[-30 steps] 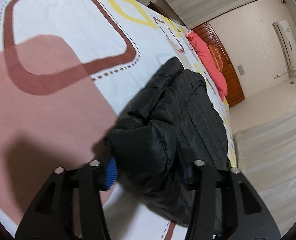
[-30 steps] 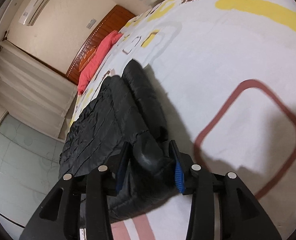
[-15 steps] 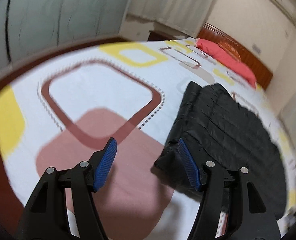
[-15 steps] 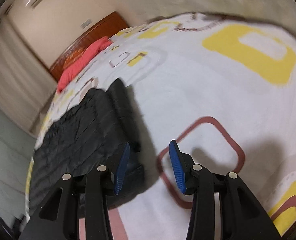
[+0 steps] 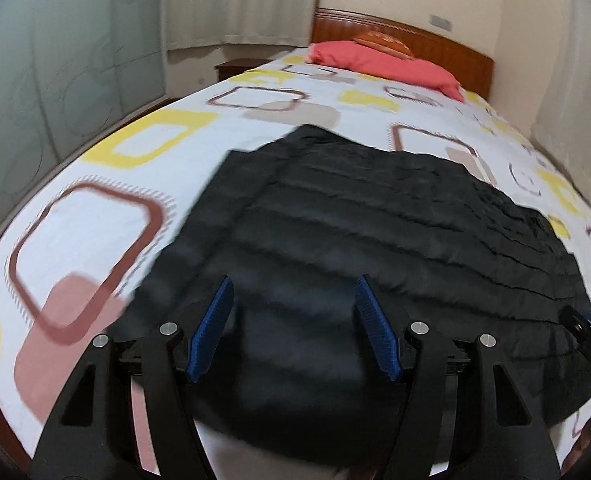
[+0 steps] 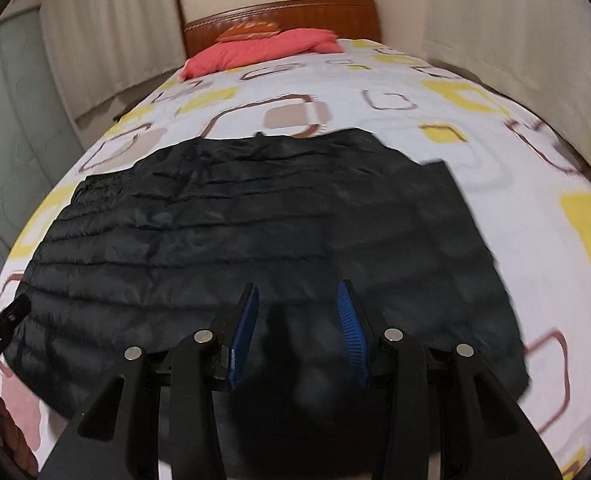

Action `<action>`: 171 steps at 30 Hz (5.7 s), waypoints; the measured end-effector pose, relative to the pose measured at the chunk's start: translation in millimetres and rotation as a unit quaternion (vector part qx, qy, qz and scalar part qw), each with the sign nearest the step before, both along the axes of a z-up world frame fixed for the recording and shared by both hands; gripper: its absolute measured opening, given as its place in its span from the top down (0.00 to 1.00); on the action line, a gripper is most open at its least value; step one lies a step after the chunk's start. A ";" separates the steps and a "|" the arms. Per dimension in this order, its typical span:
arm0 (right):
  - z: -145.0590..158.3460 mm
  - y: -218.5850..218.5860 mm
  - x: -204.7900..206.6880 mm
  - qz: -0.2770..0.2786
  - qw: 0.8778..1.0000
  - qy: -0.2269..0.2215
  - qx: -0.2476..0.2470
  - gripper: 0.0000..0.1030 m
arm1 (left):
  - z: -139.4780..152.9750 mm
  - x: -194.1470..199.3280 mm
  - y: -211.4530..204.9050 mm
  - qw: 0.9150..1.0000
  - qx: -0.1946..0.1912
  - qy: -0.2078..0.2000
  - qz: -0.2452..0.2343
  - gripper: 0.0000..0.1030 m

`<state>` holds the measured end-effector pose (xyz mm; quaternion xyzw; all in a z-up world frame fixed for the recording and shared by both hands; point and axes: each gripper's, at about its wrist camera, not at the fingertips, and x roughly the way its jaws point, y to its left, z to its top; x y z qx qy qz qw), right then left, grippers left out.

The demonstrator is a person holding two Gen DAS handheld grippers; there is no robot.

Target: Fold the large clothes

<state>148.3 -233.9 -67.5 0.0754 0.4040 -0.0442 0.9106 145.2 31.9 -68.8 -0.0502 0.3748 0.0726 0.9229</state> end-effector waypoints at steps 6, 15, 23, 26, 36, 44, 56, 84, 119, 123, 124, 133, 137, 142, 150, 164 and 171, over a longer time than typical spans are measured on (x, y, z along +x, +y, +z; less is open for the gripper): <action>-4.0 35.8 36.4 0.026 0.999 0.007 -0.028 0.60 | -13.7 42.1 -41.5 0.999 0.042 0.013 -0.023 0.41; -47.4 53.0 57.2 0.035 0.997 0.038 -0.062 0.59 | -48.4 53.7 -58.5 0.995 0.087 0.028 -0.030 0.49; -17.9 43.5 64.6 0.021 1.000 0.017 -0.012 0.60 | -17.8 62.7 -66.6 0.996 0.076 0.007 -0.041 0.55; -35.4 49.5 76.8 0.029 0.999 0.041 -0.019 0.59 | -37.9 78.2 -72.8 0.995 0.089 0.029 -0.046 0.54; -44.6 57.7 64.5 0.039 0.997 0.024 -0.054 0.59 | -43.2 72.9 -62.7 0.997 0.056 0.021 -0.048 0.57; -56.0 61.3 63.1 0.033 0.997 -0.004 -0.074 0.59 | -54.3 71.1 -63.5 0.997 0.059 0.007 -0.046 0.57; -55.4 61.8 60.2 0.032 0.997 -0.019 -0.072 0.59 | 7.2 49.9 23.6 0.999 -0.016 -0.026 0.024 0.23; -54.8 64.9 57.7 0.033 0.997 -0.027 -0.063 0.59 | -76.5 31.6 166.0 0.917 -0.392 0.042 0.064 0.17; -47.2 -133.6 -9.6 -0.167 0.984 -0.014 0.067 0.33 | -73.3 26.8 138.7 0.920 -0.385 0.041 0.063 0.64; -63.8 -136.4 -6.5 -0.168 0.979 -0.011 0.115 0.43 | -73.7 26.5 137.6 0.922 -0.379 0.040 0.063 0.63; -66.9 -135.4 -6.9 -0.166 0.979 -0.014 0.121 0.46 | -74.1 26.2 137.5 0.923 -0.379 0.039 0.062 0.63; -70.7 -128.7 -10.1 -0.158 0.981 -0.030 0.108 0.53 | -75.6 24.9 135.3 0.930 -0.362 0.035 0.061 0.58; -71.4 -127.9 -11.7 -0.159 0.981 -0.032 0.104 0.53 | -78.0 24.7 136.4 0.929 -0.363 0.035 0.060 0.54; -71.6 -124.9 -12.8 -0.159 0.982 -0.032 0.093 0.53 | -78.4 24.9 136.3 0.931 -0.358 0.034 0.057 0.54; -71.3 -117.3 -14.1 -0.159 0.983 -0.032 0.081 0.53 | -80.2 26.0 135.9 0.934 -0.353 0.030 0.045 0.50; -71.4 -113.8 -14.3 -0.162 0.984 -0.034 0.064 0.53 | -51.4 15.7 116.7 0.942 -0.335 0.013 0.019 0.75; -71.1 -113.0 -14.3 -0.163 0.984 -0.035 0.061 0.53 | -0.6 10.8 80.9 0.949 -0.314 -0.024 -0.033 0.76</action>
